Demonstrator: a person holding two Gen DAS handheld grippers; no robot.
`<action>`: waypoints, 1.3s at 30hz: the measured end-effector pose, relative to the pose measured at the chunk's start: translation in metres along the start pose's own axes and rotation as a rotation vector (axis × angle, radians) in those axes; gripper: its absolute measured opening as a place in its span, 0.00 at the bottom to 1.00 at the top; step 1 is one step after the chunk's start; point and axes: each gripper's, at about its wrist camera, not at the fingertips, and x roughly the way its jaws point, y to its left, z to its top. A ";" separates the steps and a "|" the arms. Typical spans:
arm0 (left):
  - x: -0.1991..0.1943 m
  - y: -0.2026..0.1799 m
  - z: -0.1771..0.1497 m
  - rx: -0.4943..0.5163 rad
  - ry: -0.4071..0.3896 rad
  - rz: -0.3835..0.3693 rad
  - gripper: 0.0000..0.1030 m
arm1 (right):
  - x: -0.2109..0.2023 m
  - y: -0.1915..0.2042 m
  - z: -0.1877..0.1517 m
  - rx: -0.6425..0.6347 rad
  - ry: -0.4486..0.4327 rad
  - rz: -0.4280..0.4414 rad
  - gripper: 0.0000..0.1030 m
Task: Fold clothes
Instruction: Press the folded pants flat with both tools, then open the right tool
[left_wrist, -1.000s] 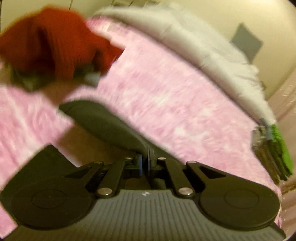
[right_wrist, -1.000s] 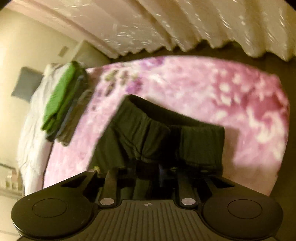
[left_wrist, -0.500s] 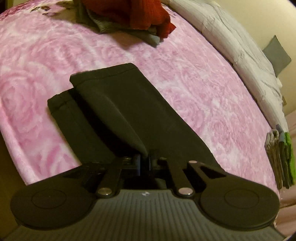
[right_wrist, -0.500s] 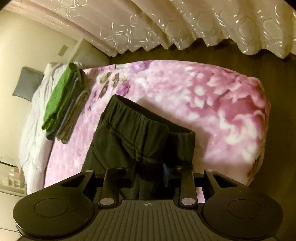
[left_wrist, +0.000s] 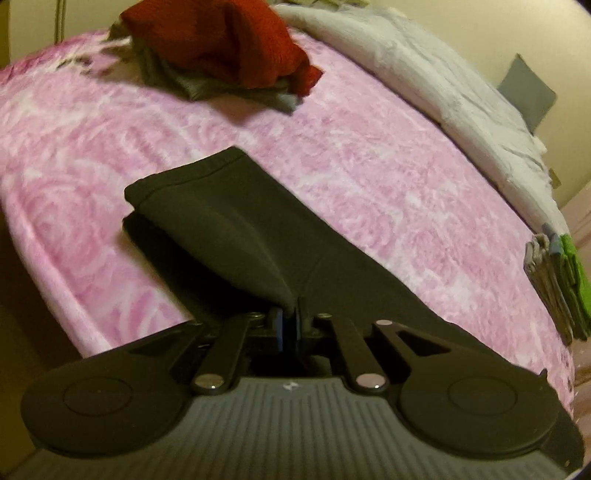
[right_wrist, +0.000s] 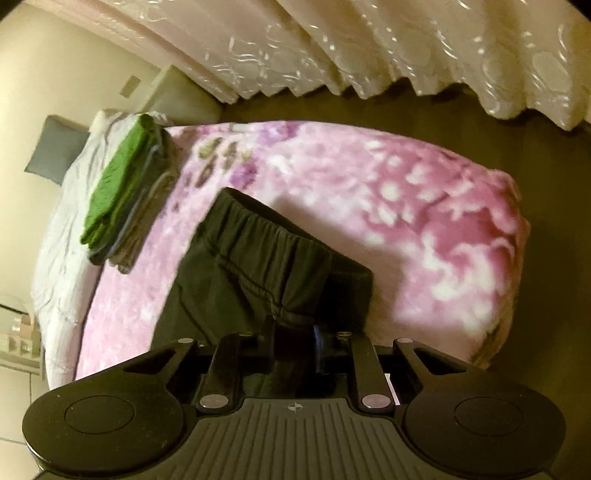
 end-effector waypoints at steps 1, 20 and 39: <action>0.003 0.004 0.000 -0.030 0.008 0.000 0.07 | 0.001 -0.001 0.000 -0.001 0.007 -0.001 0.17; 0.011 0.013 -0.008 0.057 0.007 0.006 0.06 | -0.013 -0.006 -0.003 0.031 -0.012 0.029 0.17; 0.000 -0.015 -0.012 0.258 0.050 0.142 0.16 | -0.008 0.030 -0.023 -0.276 -0.036 -0.294 0.64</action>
